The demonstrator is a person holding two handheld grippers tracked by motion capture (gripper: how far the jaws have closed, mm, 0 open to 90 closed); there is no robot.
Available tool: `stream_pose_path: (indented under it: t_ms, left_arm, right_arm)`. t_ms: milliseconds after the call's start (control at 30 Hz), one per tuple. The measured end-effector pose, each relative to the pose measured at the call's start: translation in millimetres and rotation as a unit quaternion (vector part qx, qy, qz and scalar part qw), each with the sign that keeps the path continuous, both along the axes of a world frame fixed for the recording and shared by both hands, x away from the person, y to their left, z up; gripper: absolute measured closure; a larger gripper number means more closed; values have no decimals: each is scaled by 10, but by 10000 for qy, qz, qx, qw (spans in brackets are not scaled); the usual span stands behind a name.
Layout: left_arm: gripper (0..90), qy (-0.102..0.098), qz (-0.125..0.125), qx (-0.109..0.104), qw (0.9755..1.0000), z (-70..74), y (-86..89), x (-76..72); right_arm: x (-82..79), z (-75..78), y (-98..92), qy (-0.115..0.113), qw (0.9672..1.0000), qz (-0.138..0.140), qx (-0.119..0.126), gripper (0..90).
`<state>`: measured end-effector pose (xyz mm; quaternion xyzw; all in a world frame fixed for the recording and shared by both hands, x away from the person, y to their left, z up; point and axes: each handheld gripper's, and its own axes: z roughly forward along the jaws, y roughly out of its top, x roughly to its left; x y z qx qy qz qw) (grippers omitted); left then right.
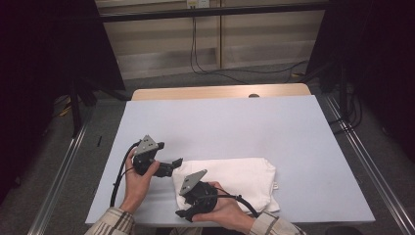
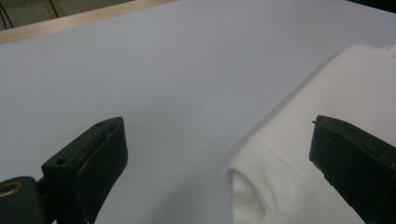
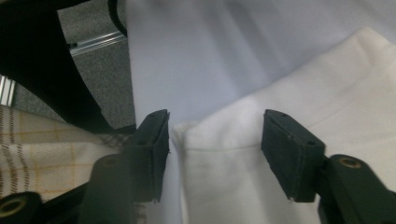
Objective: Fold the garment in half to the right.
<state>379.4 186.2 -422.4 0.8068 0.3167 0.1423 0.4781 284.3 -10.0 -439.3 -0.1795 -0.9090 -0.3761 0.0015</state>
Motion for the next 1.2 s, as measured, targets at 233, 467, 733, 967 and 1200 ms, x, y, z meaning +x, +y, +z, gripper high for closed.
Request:
stream_pose_path:
  t_ms: [233,467,733,967,1200]
  left_arm:
    - [43,4,19,-4,10000,0,13,6]
    - [43,5,104,-48,9999,-10,28,21]
    - [44,117,64,-201,9997,-1,34,29]
    - [44,96,48,-74,9999,-4,12,25]
    - [35,308,-63,69,9995,-51,-47,48]
  right_arm:
    - [-76,-11,58,-216,9996,89,-178,535]
    - [-187,-69,76,-712,9969,175,-277,525]
    - [-191,-53,96,-818,9958,43,-407,632]
    - [-123,-12,99,-631,9966,-218,-476,787]
    - [-62,-6,36,-282,9985,-395,-256,817]
